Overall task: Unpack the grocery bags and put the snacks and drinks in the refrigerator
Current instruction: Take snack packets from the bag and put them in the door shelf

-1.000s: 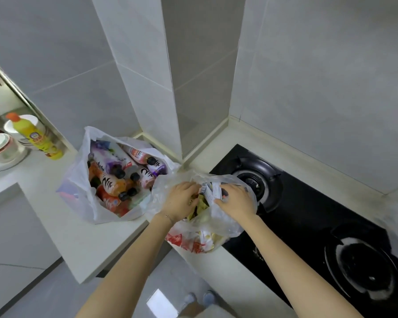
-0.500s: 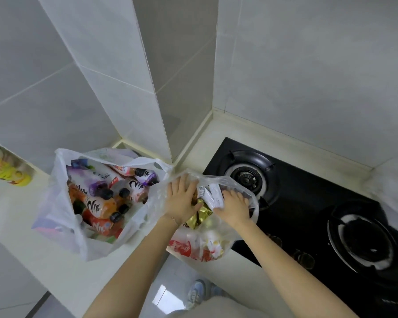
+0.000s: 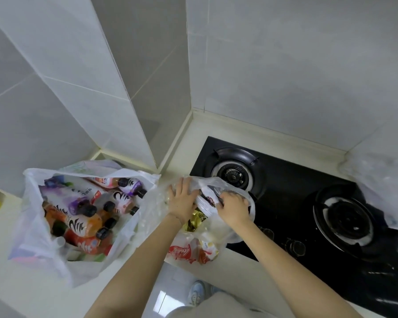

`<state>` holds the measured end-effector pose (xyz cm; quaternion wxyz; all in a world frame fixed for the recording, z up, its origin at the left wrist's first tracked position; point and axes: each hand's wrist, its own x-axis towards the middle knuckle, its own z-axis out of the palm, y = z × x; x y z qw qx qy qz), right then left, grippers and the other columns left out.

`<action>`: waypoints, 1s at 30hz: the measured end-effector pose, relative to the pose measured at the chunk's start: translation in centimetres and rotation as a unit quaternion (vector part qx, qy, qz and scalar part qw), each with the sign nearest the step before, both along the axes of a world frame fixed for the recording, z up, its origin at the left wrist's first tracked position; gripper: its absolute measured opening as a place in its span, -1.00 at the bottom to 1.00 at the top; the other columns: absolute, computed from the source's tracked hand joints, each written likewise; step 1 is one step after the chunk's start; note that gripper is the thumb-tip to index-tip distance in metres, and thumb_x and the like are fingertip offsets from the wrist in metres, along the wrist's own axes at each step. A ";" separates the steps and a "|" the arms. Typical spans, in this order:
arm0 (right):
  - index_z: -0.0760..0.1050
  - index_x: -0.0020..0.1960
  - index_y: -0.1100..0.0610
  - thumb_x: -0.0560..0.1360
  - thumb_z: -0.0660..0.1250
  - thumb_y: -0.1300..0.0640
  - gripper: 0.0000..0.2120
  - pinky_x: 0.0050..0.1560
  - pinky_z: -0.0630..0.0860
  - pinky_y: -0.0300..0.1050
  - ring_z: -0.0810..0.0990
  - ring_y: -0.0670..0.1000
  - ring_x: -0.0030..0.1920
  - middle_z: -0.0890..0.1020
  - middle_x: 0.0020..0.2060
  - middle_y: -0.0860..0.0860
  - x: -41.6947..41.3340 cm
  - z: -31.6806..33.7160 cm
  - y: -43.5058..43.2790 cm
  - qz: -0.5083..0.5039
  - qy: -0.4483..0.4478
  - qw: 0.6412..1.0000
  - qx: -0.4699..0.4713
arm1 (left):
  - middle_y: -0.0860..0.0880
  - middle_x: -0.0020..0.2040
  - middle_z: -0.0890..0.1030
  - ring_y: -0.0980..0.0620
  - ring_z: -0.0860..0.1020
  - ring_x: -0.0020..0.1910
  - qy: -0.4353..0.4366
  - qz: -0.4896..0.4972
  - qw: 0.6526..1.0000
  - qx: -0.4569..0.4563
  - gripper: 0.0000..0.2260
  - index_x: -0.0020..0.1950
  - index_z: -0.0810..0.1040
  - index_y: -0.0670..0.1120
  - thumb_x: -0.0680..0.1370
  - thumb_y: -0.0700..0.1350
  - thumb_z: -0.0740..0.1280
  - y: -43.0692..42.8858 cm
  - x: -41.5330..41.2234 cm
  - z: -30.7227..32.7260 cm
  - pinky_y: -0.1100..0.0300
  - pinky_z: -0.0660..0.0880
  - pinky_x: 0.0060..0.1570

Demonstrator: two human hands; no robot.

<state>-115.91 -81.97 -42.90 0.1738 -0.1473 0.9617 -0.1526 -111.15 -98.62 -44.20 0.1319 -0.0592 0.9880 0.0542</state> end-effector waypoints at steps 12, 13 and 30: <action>0.33 -0.43 0.10 0.51 0.33 0.10 -0.62 -0.31 0.40 -0.03 0.37 0.01 -0.40 0.43 -0.49 0.04 -0.3 2.6 0.7 -0.060 0.025 0.991 -0.115 | -0.07 0.19 0.59 -0.09 0.48 0.23 0.195 -0.028 0.966 0.167 -0.91 -0.10 0.57 -0.06 0.44 -0.20 0.44 -1.0 0.9 3.3 -0.10 0.39 0.30; 0.31 -0.43 0.10 0.52 0.32 0.12 -0.62 -0.34 0.36 -0.04 0.35 0.00 -0.41 0.41 -0.49 0.02 -0.3 2.7 0.8 -0.065 0.014 0.989 -0.134 | -0.05 0.07 0.63 -0.06 0.54 0.06 0.182 -0.005 0.962 0.205 -0.92 -0.06 0.55 -0.07 0.48 -0.17 0.41 -1.1 1.3 4.3 -0.04 0.49 0.13; 0.56 0.16 0.22 0.55 0.30 0.27 -0.80 -0.06 0.49 -0.31 0.60 -0.02 0.03 0.64 0.02 0.04 1.5 7.4 0.3 -0.040 -0.242 0.887 -0.390 | -0.23 -0.15 0.61 -0.02 0.65 -0.14 0.333 0.430 0.622 0.563 -0.74 0.07 0.56 -0.26 0.56 -0.06 0.38 3.5 7.1 11.7 0.08 0.64 -0.14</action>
